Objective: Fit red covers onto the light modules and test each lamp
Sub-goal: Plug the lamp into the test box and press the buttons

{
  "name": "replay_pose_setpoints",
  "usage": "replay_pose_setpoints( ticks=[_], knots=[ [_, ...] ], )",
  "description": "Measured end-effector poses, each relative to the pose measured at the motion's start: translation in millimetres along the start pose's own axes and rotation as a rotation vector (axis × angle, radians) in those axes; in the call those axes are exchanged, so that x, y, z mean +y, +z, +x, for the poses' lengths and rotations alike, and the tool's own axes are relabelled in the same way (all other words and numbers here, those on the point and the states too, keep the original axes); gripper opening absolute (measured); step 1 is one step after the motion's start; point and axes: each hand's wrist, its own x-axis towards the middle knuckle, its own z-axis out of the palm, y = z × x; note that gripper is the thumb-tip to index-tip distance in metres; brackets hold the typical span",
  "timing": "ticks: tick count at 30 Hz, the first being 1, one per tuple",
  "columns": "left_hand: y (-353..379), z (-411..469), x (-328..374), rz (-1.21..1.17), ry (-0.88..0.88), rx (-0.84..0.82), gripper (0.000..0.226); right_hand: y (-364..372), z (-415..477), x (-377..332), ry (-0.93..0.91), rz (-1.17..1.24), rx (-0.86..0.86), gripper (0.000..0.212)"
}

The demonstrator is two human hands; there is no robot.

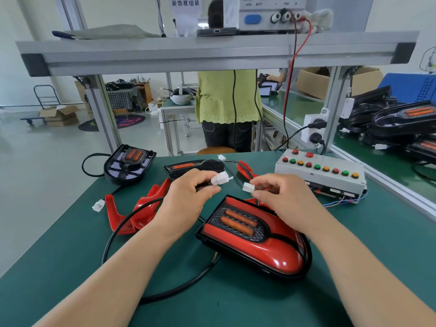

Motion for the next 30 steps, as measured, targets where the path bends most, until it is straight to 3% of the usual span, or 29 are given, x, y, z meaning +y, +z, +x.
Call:
replay_pose_setpoints(
  ticks=[3,11,21,26,30],
  knots=[
    [2,3,6,0.108,0.073,-0.056,0.010,-1,-1,0,-0.005,0.047,0.019,0.022],
    [0,13,26,0.585,0.191,-0.350,0.026,-2,-1,0,-0.096,0.016,0.092,0.026],
    [2,27,31,0.488,0.152,-0.402,0.030,-1,1,1,-0.139,-0.109,0.061,0.024],
    [2,31,26,0.576,0.199,-0.423,0.030,-1,1,0,-0.128,-0.073,0.081,0.023],
    [1,28,20,0.433,0.106,-0.423,0.027,-1,1,-2,-0.166,-0.109,0.076,0.022]
  ],
)
